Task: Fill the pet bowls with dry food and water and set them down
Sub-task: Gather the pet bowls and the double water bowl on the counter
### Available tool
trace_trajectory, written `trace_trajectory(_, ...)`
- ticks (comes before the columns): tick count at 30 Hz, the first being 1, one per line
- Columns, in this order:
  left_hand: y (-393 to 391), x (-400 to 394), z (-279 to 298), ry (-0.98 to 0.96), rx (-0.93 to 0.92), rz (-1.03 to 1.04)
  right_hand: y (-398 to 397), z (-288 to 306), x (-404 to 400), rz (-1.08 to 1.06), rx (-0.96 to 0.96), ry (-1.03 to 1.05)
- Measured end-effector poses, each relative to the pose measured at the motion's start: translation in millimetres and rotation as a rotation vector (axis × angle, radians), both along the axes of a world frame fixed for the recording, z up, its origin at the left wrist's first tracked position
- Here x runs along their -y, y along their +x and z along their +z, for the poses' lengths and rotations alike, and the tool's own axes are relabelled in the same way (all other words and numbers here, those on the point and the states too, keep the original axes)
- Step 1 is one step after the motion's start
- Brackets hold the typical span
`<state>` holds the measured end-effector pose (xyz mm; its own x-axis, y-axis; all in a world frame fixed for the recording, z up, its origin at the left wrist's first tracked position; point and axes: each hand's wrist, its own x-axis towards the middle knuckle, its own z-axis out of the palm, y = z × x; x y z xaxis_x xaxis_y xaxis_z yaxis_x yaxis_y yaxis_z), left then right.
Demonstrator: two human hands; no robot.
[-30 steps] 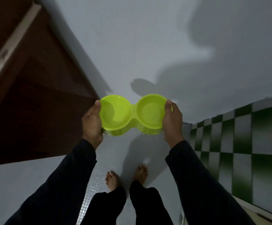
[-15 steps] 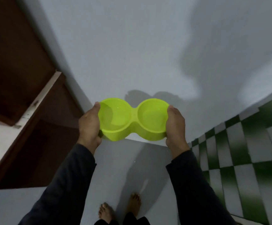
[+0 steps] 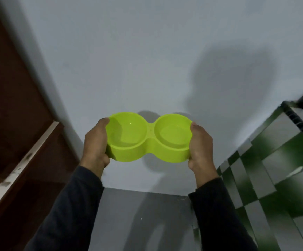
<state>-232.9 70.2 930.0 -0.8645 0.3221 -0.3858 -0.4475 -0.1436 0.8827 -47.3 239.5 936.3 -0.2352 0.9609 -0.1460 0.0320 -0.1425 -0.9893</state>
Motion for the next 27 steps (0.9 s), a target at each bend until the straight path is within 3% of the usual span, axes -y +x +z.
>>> trace_trajectory(9, 25, -6, 28, 0.061, -0.036, -0.183, 51, 25, 21, -0.184, -0.012, 0.066)
trace_trajectory(27, 150, 40, 39, 0.048, -0.073, -0.642, 213, 39, 186, -0.574, -0.027, 0.029)
